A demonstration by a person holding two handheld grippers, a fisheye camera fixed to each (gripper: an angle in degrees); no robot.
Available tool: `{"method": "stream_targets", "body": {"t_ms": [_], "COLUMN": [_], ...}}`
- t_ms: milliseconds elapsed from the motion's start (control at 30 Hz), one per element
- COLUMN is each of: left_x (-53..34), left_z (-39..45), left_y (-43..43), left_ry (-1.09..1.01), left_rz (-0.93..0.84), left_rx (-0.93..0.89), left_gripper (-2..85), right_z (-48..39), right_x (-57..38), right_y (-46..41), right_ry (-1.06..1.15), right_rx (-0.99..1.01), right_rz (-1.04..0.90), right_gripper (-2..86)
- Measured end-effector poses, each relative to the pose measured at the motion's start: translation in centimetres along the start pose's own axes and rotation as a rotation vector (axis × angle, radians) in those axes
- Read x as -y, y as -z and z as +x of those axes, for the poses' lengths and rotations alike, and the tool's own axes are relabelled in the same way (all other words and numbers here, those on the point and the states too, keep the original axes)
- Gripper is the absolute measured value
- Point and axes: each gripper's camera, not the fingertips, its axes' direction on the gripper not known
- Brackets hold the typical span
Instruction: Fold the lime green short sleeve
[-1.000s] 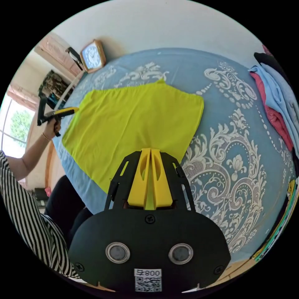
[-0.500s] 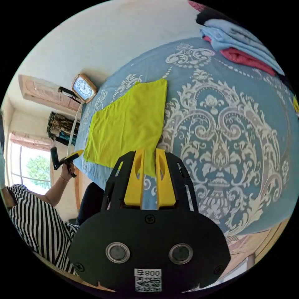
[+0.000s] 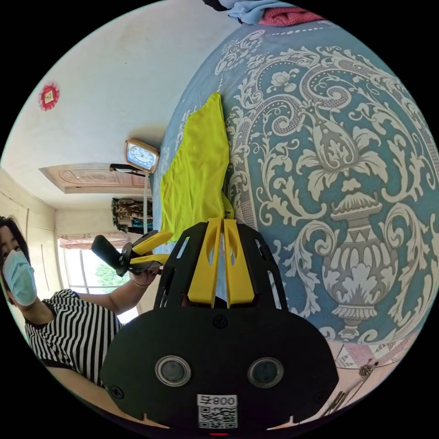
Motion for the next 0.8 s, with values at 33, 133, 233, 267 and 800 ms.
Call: {"method": "stream_targets", "body": {"t_ms": [33, 133, 233, 267, 800], "left_x": [1.2, 3.8, 5.8, 6.3, 5.0], "left_z": [1.3, 4.5, 7.0, 7.6, 1.0], "left_y": [-1.3, -4.4, -7.3, -8.4, -8.2], "left_ry": [-0.056, -0.188, -0.262, -0.278, 0.264], "left_rz": [-0.012, -0.039, -0.06, -0.072, 0.133], "left_rx": [0.046, 0.162, 0.263, 0.284, 0.048], "left_gripper": [12.0, 12.3, 10.8, 9.6, 1.1], "right_z": [0.3, 0.3, 0.1, 0.1, 4.6], "right_x": [0.1, 0.4, 1.1, 1.4, 9.3], "right_y": [0.4, 1.3, 1.8, 1.8, 3.3], "right_ry": [0.005, 0.029, 0.056, 0.062, -0.03], "right_rx": [0.062, 0.119, 0.131, 0.139, 0.217], "right_rz": [0.012, 0.023, 0.012, 0.002, 0.079], "right_gripper": [1.2, 0.6, 0.6, 0.7, 9.2]}}
